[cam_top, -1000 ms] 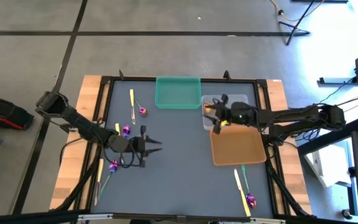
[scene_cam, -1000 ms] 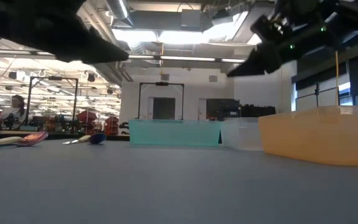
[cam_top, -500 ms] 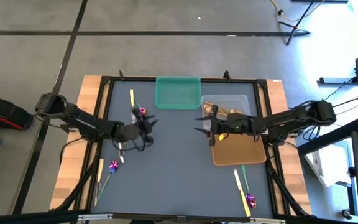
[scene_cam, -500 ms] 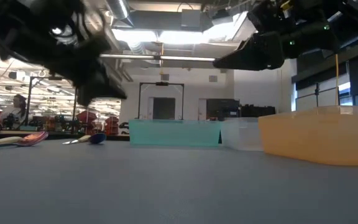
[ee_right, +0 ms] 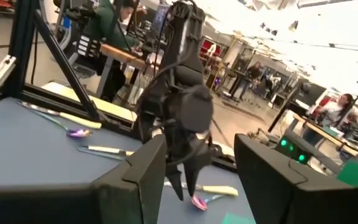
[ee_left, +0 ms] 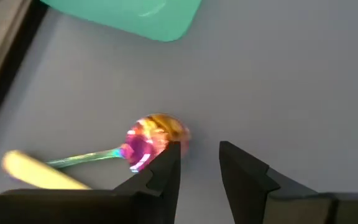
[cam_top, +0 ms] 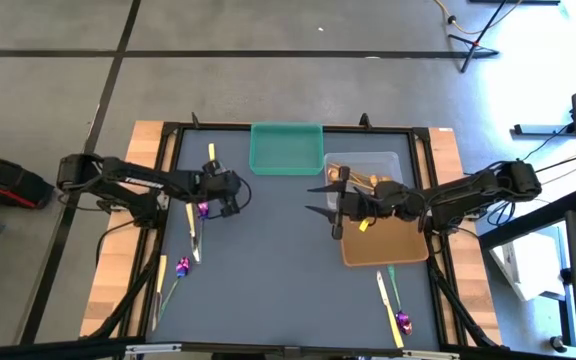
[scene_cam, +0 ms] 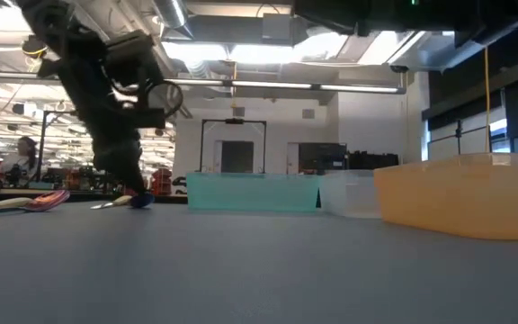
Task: Sort silverware by color (type)
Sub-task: Put the purple spoon into the green bin
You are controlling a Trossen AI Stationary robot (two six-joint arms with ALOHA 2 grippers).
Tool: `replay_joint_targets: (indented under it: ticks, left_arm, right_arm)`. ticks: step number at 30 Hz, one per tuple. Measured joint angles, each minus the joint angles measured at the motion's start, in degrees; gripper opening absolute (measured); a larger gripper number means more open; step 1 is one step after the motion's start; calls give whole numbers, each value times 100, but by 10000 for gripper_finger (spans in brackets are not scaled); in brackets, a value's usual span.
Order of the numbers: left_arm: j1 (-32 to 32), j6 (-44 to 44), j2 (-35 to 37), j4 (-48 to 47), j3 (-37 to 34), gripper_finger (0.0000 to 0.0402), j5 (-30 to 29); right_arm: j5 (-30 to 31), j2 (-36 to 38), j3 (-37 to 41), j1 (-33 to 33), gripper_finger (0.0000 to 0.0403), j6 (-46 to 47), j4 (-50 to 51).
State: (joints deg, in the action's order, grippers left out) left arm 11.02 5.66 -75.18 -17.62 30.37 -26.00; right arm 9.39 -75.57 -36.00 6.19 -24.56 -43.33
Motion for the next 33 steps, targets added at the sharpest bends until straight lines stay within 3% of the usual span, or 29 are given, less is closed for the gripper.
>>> replay_joint_targets:
  ticks: [5,8,17,22,29,33]
  left_arm:
    - [306,-306,-15,-107,70,105,-81]
    - [527,-306,-68,-77,-25,105,167]
    - [827,-595,-549,828,-245,105,549]
    - [778,-795,-713,1292,-247,105,-69]
    - [822,-1057,-1089,1869,-247,104,-209]
    - [803,-1228,-1304,2179,-245,77,-355]
  right_arm:
    - [122,-2,-9,-19,182,-198,253]
    - [203,-2,-9,-19,182,-437,252]
    - [199,-2,-9,-19,182,-894,208]
    - [198,-2,-7,-19,182,-1035,72]
    - [197,-4,-5,-21,182,-1045,68]
    - [195,-4,-5,-21,182,-1040,76]
